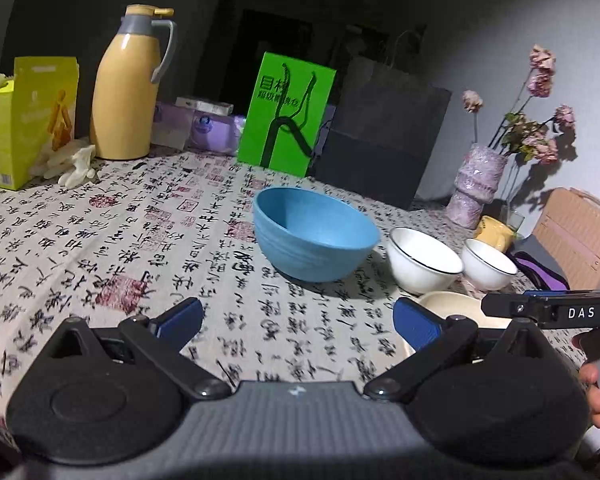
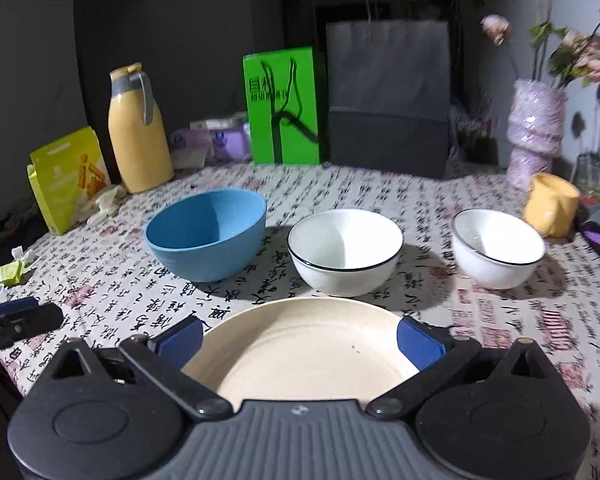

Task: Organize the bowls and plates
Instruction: 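Move both open grippers toward the blue bowl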

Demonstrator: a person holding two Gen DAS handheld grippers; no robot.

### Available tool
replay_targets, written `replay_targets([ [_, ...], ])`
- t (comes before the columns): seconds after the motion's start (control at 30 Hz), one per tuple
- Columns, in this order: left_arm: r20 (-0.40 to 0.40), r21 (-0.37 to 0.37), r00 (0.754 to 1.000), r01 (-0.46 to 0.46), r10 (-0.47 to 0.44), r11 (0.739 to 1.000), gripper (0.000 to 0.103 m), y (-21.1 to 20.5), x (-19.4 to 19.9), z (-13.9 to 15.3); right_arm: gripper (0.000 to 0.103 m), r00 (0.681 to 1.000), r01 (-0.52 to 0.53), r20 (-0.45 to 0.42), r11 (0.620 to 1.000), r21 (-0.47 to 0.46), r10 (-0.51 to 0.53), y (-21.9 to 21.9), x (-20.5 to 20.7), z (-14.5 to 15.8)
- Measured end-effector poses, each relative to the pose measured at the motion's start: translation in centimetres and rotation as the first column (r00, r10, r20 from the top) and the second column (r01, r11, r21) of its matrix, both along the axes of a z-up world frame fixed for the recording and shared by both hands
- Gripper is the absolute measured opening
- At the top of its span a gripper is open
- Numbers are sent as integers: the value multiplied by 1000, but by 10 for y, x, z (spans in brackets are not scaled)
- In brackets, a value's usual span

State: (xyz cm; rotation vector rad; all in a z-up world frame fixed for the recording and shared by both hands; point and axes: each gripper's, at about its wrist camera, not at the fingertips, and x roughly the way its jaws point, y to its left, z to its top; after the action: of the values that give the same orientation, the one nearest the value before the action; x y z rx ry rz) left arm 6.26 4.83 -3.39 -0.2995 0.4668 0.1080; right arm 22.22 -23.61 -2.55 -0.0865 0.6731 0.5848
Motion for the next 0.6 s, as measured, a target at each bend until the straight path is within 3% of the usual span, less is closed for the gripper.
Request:
replay_targets([
  [0.2, -49, 5, 999, -15, 15, 1000, 103, 17, 31, 10, 103, 997, -31, -69, 1000, -1, 31, 25, 39, 4],
  [0.4, -109, -64, 994, -17, 10, 998, 103, 31, 59, 17, 103, 992, -51, -120, 999, -7, 49, 53, 71, 8],
  [0.6, -161, -90, 986, -53, 38, 995, 103, 46, 85, 19, 103, 992, -77, -101, 996, -38, 72, 81, 92, 13],
])
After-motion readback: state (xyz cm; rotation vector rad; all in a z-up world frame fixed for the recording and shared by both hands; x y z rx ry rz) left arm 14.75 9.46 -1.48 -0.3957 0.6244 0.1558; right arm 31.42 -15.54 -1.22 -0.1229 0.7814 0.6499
